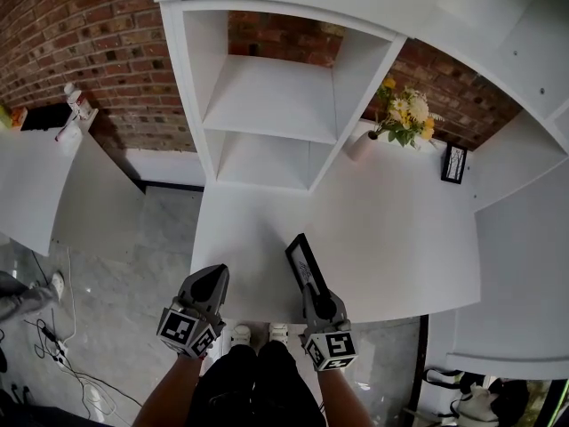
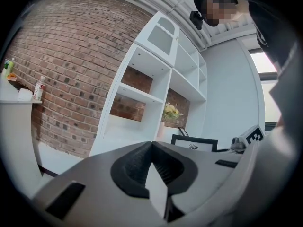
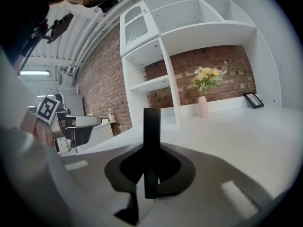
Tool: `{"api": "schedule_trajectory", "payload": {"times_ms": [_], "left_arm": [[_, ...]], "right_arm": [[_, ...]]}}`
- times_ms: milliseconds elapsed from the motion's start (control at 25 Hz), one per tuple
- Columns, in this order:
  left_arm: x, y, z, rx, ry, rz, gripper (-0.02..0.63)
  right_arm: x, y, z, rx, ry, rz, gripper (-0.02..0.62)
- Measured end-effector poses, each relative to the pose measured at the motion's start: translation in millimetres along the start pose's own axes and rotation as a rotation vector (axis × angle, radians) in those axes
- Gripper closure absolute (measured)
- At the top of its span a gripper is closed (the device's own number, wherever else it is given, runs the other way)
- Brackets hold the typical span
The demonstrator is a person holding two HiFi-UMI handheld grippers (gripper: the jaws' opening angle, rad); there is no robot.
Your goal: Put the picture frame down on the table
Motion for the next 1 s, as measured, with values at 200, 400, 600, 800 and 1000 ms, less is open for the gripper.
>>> {"api": "schedule_trajectory", "payload": {"times_ms": [200, 400, 600, 800, 1000], "left_arm": [[5.9, -2.9, 3.8, 0.001, 0.011, -0.007, 0.609], [9.4, -0.2, 10.1, 0.004, 0.015, -0.005, 0.610], [12.6, 3.6, 14.1, 0.010, 0.017, 0.004, 0.609], [14.8, 6.6, 20.5, 0.015, 0.017, 0.010, 0.610], [13.4, 12.2, 22.1, 0.028, 0.021, 0.023, 0.611]], "right_arm": [[8.3, -7.3, 2.0, -0.006, 0.025, -0.032, 0.571], [12.1, -8.0, 8.3, -0.033, 0.021, -0.066, 0.564], [8.2, 3.5, 18.6, -0.074, 0.010, -0.036, 0.470], [0.6, 7.1, 32.1, -0.094, -0.008, -0.038, 0.459], [-3.7, -6.3, 48.8, -0.061, -0.052, -0.110, 0.451]]}}
Point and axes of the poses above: the fingertips, and each gripper's own axes: x forward along the fingers, z to its right, y out of its top, the point moved 5 cm from there along -x, backward along the fingers, and after that the axes turned 14 degrees about -x, right-handed, at the moved point
